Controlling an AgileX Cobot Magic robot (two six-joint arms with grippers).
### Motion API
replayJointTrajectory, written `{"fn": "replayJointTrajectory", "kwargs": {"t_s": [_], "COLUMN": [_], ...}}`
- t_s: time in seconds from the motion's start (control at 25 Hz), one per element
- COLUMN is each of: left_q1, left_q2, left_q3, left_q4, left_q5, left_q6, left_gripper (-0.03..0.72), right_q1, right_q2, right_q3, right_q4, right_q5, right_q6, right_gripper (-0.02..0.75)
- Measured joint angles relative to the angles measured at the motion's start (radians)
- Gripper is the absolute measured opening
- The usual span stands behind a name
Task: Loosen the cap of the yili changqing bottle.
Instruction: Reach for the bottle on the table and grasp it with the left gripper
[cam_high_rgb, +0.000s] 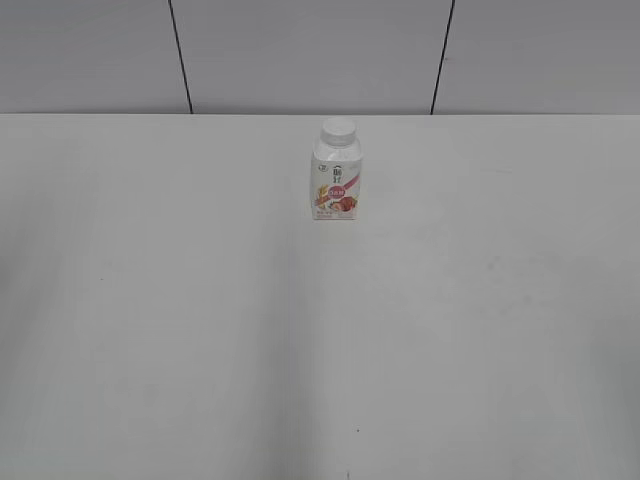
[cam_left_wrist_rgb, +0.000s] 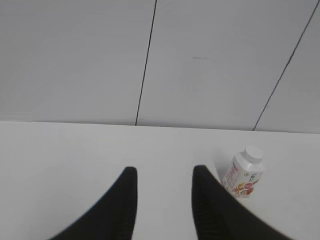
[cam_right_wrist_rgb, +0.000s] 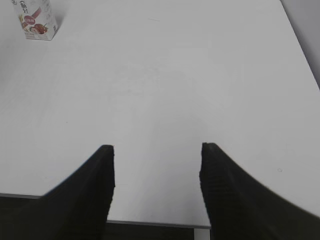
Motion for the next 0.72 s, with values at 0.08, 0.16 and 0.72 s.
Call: {"fn": "replayJointTrajectory", "kwargs": {"t_s": [0.08,0.16,0.72], "left_q1": [0.0,0.0,0.0], "left_q2": [0.081,0.16,0.533], "left_q3": [0.0,0.0,0.0], "left_q4": [-0.024,-0.034,0.077], "left_q5": [-0.052,-0.106,-0.52], "left_q6": [0.035,0.06,0.117], "left_gripper": [0.239,0.239,0.239], "right_q1": [0.0,0.0,0.0], "right_q2": [0.0,0.0,0.0], "right_q3": [0.0,0.0,0.0], "right_q4": [0.0,0.0,0.0], "right_q5": [0.0,0.0,0.0], "right_q6": [0.0,0.0,0.0], "right_gripper": [0.439,0.439,0.439]}}
